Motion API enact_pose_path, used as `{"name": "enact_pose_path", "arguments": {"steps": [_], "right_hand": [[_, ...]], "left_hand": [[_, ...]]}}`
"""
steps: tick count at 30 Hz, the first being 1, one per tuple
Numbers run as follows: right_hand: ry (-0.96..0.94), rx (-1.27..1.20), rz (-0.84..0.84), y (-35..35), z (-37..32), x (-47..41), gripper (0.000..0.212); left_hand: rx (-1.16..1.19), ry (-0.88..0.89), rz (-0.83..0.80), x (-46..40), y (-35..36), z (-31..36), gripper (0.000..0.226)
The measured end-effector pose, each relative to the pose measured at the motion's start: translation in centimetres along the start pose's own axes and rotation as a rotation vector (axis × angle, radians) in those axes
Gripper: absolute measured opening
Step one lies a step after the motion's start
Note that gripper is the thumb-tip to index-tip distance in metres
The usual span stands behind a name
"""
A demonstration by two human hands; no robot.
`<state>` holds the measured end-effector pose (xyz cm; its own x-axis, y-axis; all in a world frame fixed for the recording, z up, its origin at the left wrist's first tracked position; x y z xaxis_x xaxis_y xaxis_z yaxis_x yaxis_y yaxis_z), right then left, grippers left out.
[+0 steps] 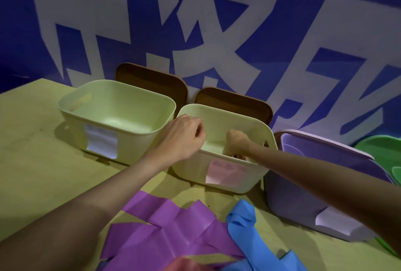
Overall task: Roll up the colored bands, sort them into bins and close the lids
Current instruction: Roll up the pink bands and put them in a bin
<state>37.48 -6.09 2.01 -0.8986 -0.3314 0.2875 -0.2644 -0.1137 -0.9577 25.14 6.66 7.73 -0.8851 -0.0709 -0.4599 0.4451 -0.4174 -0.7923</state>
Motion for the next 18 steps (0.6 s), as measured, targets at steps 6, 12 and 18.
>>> {"name": "enact_pose_path", "arguments": {"steps": [6, 12, 18], "right_hand": [[0.046, -0.081, -0.104, -0.6, 0.0, 0.3, 0.011], [0.130, -0.292, -0.202, -1.9, 0.4, 2.3, 0.030], [0.121, -0.391, 0.024, -5.3, 1.7, 6.0, 0.035]], "left_hand": [[0.000, 0.006, -0.008, 0.1, 0.0, 0.0, 0.019], [0.062, 0.012, -0.048, 0.0, -0.6, 0.4, 0.016], [0.210, -0.039, 0.054, 1.2, -3.3, 1.1, 0.014]]}}
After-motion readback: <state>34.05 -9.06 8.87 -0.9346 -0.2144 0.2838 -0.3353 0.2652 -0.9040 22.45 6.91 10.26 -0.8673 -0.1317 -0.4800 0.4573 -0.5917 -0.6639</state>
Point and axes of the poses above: each hand's wrist, its own x-axis away from the middle knuckle, its own y-axis out of the palm, z = x × y, the point moved 6 cm from there along -x, towards the middle knuckle, and after that the axes turned 4 degrees about y, right-handed, at the moved point
